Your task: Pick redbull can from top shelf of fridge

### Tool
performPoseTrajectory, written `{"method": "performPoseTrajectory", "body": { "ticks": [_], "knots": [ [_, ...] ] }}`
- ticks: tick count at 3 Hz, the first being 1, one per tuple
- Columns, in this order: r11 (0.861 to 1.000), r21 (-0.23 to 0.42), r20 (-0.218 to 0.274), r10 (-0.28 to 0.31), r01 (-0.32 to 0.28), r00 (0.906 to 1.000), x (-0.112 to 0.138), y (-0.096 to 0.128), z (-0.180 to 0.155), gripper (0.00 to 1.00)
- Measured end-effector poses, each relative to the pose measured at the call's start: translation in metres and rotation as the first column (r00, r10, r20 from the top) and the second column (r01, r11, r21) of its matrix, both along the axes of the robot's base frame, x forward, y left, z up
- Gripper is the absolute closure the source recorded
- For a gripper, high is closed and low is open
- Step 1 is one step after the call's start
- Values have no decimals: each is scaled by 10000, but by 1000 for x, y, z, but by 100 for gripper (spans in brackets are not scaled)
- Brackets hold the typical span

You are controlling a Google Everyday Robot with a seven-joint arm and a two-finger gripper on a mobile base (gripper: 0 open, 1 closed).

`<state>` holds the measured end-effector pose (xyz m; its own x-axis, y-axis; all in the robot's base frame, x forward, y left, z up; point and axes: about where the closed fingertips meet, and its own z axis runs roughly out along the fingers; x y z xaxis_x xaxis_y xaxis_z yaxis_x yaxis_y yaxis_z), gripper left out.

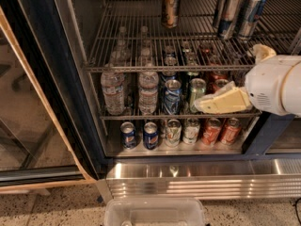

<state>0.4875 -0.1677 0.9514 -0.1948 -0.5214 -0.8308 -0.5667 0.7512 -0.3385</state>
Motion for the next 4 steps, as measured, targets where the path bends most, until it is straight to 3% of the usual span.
{"method": "performPoseTrajectory", "body": {
  "ticks": [1, 2, 3, 4],
  "knots": [
    [9988, 365, 156, -321, 315, 9994, 6, 1, -3, 0],
    [9841, 1302, 494, -1282, 1209, 9905, 18, -10, -6, 0],
    [9385, 2499, 1256, -2753, 2382, 9531, 38, -27, 5, 0],
    [9390, 2491, 1252, -2740, 2371, 9535, 38, -27, 5, 0]
  ]
}}
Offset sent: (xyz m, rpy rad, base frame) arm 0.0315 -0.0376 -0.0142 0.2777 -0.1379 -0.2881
